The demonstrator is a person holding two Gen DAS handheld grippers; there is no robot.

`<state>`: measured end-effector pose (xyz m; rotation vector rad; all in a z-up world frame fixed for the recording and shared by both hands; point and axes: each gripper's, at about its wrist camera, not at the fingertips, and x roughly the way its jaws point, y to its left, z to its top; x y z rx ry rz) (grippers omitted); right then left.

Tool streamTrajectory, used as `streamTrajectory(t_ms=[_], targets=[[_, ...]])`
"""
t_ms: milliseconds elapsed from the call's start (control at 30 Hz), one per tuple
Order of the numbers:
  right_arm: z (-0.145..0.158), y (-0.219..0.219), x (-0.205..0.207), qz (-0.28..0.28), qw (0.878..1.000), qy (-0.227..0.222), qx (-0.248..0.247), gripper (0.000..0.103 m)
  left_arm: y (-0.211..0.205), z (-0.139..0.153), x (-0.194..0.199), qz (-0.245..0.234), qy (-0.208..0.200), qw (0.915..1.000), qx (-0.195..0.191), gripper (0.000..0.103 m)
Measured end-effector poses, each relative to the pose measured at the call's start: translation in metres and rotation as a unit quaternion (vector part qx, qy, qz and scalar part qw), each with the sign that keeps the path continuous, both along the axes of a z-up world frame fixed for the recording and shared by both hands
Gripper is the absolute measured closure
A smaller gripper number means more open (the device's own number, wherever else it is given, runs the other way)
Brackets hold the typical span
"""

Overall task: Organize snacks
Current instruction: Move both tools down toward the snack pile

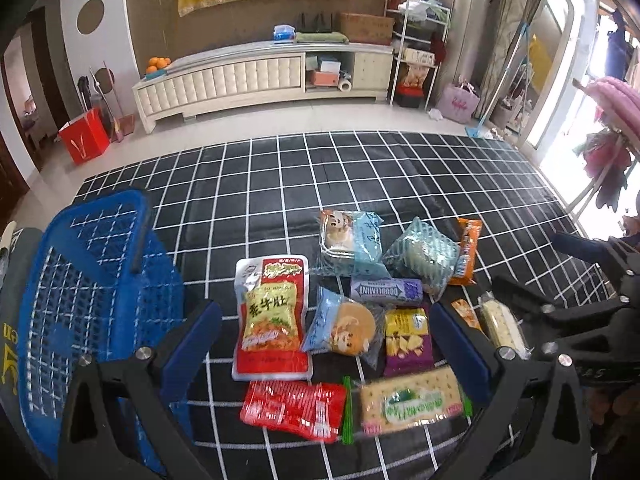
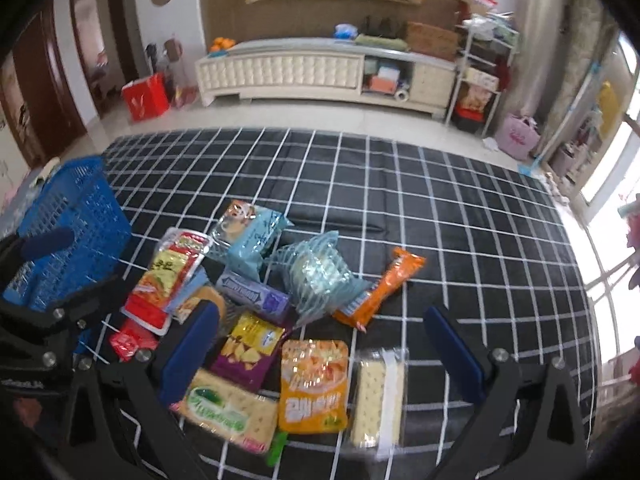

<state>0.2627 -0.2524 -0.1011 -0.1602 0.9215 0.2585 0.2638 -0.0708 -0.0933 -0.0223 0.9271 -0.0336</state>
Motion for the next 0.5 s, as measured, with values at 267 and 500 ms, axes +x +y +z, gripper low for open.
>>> streamTrajectory(t_ms=[267,500], targets=[[-0.036,0.005,0.047,0.029,0.999,0.031,-0.008,0.005,0.002,-0.045,0.039,0.018,0.04,0.999,-0.004,0.0],[-0.066,0.014,0.072,0.063,0.996,0.065,-0.021,0.017,0.009,-0.063,0.058,0.025,0.06,0.9978,-0.014,0.0]])
